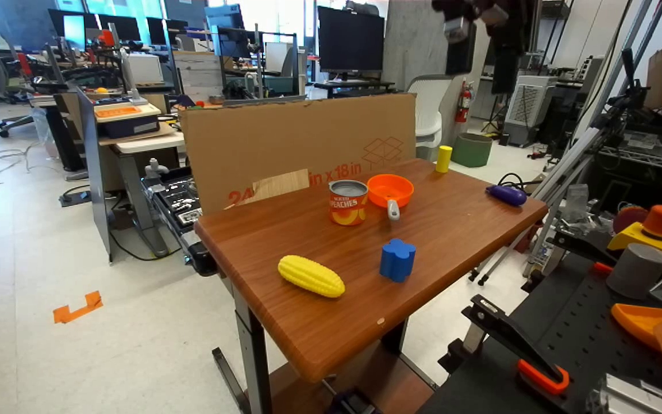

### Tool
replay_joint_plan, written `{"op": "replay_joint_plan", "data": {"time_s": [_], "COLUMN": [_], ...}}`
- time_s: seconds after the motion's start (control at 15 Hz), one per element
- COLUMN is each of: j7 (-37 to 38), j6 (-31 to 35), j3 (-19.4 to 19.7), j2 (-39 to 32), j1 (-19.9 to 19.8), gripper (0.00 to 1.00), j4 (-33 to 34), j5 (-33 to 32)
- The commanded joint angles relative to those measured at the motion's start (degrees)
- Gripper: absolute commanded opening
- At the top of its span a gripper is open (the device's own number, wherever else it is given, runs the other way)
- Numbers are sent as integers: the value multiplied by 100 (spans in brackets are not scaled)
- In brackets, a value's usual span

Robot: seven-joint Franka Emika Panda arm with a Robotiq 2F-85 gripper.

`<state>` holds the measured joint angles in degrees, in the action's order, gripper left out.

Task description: Pick up up the blue object and place it on the pan

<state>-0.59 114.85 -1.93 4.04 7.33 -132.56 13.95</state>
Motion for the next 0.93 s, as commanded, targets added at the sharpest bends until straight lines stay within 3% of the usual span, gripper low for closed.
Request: {"op": "replay_joint_plan", "data": {"time_s": [0.0, 0.27, 0.87], "j7": [-8, 190, 607], "j6": [213, 498, 2061], "j3": [-159, -254, -321], "j2": [-647, -1263, -2611], "j1": [-55, -10, 258], "gripper": [100, 100, 100], "j4": [253, 389, 548], "j5": [-264, -669, -1477]}}
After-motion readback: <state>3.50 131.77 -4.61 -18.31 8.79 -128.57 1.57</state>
